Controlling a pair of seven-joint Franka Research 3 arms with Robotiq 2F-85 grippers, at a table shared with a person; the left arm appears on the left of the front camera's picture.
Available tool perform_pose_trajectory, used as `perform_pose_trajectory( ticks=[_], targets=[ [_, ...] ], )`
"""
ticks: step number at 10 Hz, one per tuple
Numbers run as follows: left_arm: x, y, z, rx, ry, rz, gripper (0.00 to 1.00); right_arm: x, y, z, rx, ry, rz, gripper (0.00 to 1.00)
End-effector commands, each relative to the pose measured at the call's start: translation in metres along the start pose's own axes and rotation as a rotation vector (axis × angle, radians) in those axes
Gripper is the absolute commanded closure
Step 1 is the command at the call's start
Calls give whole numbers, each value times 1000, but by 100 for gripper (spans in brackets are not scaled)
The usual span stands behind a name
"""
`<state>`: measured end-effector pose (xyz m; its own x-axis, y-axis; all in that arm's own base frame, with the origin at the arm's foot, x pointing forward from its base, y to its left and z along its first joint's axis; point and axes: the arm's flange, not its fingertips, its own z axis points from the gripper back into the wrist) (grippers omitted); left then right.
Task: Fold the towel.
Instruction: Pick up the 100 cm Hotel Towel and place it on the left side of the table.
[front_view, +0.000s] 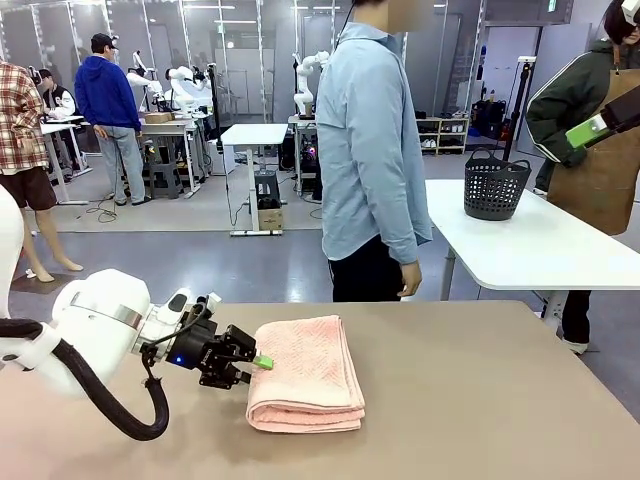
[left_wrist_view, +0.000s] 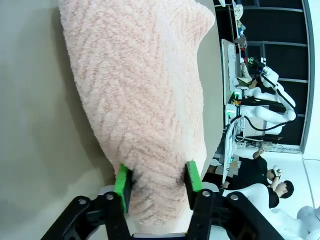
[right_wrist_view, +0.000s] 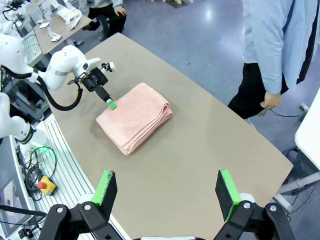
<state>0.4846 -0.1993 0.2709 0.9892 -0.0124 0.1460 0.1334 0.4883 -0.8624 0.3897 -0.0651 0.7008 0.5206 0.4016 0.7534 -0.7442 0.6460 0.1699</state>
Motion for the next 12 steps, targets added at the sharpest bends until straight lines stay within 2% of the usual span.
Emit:
perform_pose_trajectory(
  ticks=[1,2,3,7,8,9,12],
  targets=[
    [6,5,-3,-60,-30,-20,100,1,1,0,-7,3,3,0],
    [6,5,-2,-61,-26,-23,96,1,1,0,-7,3,3,0],
    [7,3,0,-61,-22,-40,100,1,1,0,-7,3,3,0],
    [11,3,5,-54,-21,-34,100,1,1,0,-7,3,3,0],
    [10,2,4,-88,41,-41,100,1,1,0,-7,3,3,0],
    [5,0,6,-24,-3,-10,96,1,1,0,-7,3,3,0],
    [5,0,6,-24,-3,-10,96,1,1,0,-7,3,3,0]
  ],
)
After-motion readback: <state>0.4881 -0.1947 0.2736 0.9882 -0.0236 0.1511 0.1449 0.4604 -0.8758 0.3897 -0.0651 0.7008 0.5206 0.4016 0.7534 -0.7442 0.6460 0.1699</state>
